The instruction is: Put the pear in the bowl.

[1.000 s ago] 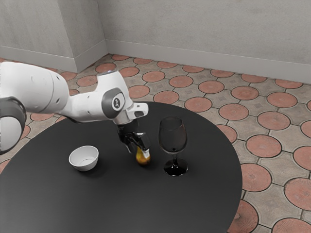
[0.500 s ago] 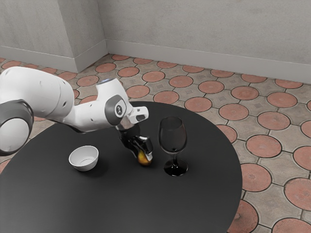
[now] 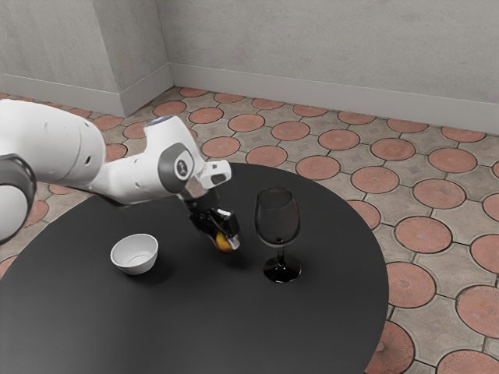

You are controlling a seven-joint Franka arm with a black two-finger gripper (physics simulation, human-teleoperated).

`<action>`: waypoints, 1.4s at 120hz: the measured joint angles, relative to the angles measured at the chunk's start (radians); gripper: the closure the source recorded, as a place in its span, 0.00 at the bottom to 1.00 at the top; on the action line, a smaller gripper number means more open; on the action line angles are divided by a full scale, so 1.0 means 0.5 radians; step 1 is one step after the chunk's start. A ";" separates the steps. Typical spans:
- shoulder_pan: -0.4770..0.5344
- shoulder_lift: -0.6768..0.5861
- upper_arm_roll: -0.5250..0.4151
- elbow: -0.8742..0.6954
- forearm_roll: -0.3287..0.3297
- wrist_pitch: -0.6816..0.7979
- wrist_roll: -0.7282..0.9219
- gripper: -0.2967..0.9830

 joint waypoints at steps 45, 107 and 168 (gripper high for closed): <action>0.444 -0.386 0.024 -0.220 0.212 -0.090 -0.082 0.67; 0.588 -0.239 0.026 -0.219 0.659 -0.469 -0.186 0.56; 0.473 -0.581 -0.134 0.029 0.769 -0.685 -0.047 0.27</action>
